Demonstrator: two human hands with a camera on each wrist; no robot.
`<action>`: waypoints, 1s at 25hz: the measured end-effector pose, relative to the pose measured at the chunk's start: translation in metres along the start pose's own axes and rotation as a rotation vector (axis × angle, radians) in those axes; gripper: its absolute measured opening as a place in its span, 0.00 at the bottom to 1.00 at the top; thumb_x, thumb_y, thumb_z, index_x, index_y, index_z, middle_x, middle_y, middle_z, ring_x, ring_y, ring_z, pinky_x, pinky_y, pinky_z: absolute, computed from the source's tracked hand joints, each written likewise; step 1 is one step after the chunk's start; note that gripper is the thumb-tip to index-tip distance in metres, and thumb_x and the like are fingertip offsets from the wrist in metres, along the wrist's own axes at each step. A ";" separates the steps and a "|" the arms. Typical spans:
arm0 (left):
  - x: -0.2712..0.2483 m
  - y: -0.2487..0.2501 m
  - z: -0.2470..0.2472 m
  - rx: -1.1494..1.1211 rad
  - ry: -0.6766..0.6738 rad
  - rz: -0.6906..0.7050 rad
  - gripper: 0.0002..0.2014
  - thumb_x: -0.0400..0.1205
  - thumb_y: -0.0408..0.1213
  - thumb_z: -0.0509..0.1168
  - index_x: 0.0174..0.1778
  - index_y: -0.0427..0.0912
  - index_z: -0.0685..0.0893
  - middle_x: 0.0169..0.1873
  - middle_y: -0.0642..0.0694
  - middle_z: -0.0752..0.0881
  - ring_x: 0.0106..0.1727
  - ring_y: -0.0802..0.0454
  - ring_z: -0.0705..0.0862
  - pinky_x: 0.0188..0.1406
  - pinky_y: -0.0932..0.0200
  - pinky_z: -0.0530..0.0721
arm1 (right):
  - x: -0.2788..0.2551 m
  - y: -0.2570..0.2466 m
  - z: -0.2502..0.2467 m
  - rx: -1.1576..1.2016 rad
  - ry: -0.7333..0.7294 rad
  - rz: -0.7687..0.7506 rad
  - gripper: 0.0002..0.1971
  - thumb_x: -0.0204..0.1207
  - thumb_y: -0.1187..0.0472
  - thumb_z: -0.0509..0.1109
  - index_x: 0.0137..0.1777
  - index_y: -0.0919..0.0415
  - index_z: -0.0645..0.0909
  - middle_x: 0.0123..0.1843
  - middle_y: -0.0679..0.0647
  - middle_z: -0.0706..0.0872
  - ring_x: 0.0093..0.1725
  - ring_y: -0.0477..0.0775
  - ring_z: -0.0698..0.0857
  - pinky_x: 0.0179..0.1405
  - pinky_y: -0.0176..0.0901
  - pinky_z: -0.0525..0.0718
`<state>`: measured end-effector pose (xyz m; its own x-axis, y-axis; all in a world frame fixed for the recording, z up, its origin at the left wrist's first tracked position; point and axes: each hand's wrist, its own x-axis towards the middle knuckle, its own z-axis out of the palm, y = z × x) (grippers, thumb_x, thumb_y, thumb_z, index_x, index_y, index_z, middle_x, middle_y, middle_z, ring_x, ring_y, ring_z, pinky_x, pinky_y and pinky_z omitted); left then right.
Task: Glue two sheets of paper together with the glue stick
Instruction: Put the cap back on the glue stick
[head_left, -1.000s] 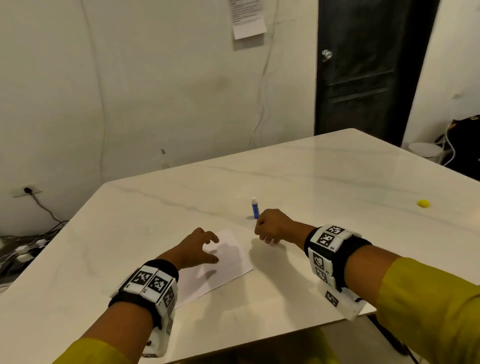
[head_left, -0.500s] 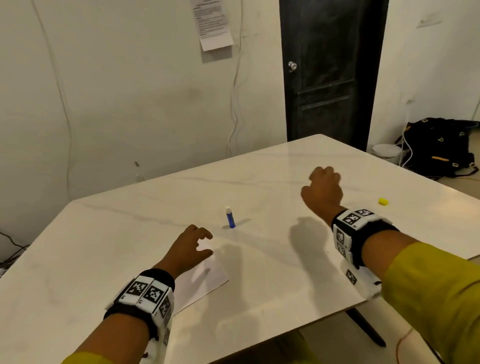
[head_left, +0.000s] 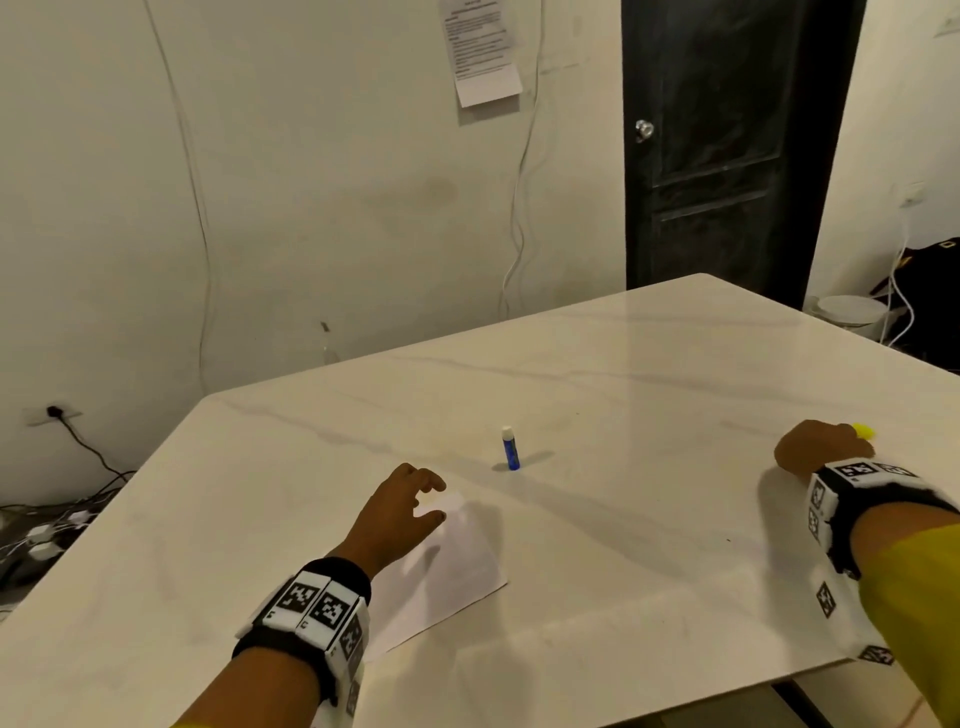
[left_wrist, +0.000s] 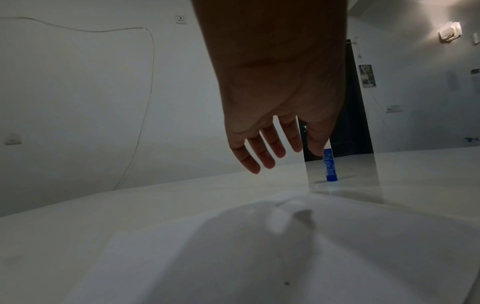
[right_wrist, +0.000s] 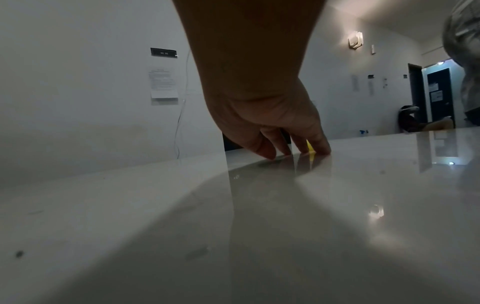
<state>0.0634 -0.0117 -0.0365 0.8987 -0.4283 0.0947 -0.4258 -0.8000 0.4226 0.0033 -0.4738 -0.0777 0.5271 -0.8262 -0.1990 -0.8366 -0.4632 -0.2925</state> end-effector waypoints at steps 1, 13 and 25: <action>0.001 -0.001 0.001 -0.005 0.005 0.000 0.16 0.77 0.37 0.70 0.61 0.45 0.80 0.52 0.51 0.75 0.48 0.53 0.77 0.48 0.68 0.71 | -0.001 -0.001 0.002 -0.003 0.027 0.025 0.19 0.77 0.63 0.64 0.66 0.70 0.77 0.75 0.72 0.69 0.74 0.71 0.68 0.77 0.59 0.63; 0.011 -0.008 0.011 -0.040 0.008 -0.033 0.16 0.78 0.37 0.69 0.61 0.45 0.81 0.51 0.51 0.76 0.48 0.52 0.77 0.47 0.66 0.73 | 0.078 0.021 0.022 0.045 0.035 0.035 0.29 0.67 0.56 0.70 0.68 0.71 0.76 0.71 0.73 0.75 0.72 0.74 0.73 0.73 0.63 0.72; 0.054 0.043 0.037 -0.163 -0.081 -0.177 0.32 0.78 0.43 0.69 0.77 0.41 0.64 0.66 0.41 0.79 0.64 0.44 0.79 0.65 0.53 0.76 | -0.098 -0.130 0.023 0.260 -0.259 -0.615 0.04 0.69 0.67 0.75 0.39 0.60 0.82 0.45 0.62 0.86 0.41 0.60 0.84 0.39 0.47 0.87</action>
<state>0.0900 -0.0844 -0.0464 0.9437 -0.3247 -0.0634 -0.2338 -0.7902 0.5665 0.0640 -0.3254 -0.0421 0.9373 -0.3223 -0.1325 -0.3307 -0.7027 -0.6300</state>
